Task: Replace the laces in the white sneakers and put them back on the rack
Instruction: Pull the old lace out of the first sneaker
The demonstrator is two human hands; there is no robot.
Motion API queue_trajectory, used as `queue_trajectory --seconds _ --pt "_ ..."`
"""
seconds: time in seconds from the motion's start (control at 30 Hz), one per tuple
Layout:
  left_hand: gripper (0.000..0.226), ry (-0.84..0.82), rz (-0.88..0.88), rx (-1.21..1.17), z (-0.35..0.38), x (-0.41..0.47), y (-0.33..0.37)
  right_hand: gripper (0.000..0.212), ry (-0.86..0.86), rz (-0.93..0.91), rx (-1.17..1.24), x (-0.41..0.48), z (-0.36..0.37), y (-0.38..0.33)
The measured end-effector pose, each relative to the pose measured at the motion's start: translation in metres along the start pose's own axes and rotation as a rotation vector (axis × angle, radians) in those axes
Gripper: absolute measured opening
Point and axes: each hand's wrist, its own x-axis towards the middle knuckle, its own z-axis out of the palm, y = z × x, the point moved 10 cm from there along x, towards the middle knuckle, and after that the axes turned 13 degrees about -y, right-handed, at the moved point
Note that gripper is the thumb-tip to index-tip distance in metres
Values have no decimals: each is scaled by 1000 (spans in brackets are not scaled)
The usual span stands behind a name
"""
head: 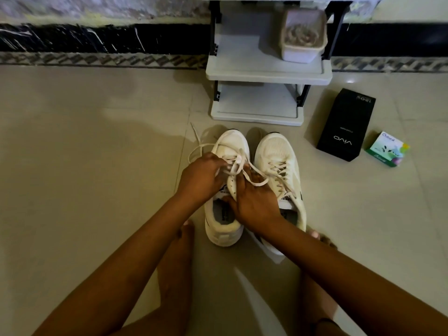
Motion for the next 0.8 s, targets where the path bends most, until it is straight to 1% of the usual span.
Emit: queue_trajectory --seconds 0.07,0.17,0.2,0.23,0.3,0.33,0.37,0.4,0.43,0.5,0.53,0.57,0.6,0.67,0.73,0.8 --pt "25 67 -14 6 -2 -2 -3 74 -21 -3 -18 2 5 0" --pt "17 105 -32 32 -4 0 -2 73 -28 8 -61 3 7 0" --pt "14 119 -18 -49 -8 1 -2 73 -25 14 -76 2 7 1" --pt "10 123 -2 -194 -12 1 -2 74 -21 17 -80 2 6 1" --pt "3 78 32 -516 -16 0 0 74 -19 18 -73 1 5 1" --pt "4 63 47 -612 -18 -3 2 74 -22 22 -72 1 5 2" --pt "4 60 64 -647 -19 -5 4 74 -25 24 -75 1 5 2" --pt "6 64 77 -637 -19 -7 6 74 -23 23 -77 1 5 1" --pt "13 69 79 -577 -19 -7 6 74 -17 16 -70 1 4 1" --pt "36 12 52 -315 -8 -2 3 72 -4 -5 -9 0 3 0" --pt "41 -28 27 -170 -1 1 0 72 1 -9 19 -1 1 0" --pt "40 -42 1 -64 5 2 -3 71 15 -9 25 -2 -1 0" --pt "34 -33 -24 -13 7 3 -6 70 28 -10 20 -2 -3 -1" --pt "24 23 -53 5 8 1 -11 70 44 -14 -2 -3 -5 -2" --pt "20 65 -42 -12 6 1 -10 71 55 -17 -32 -1 -6 -3" --pt "14 110 8 -138 -2 1 -8 71 60 -17 -57 -1 -3 -2"
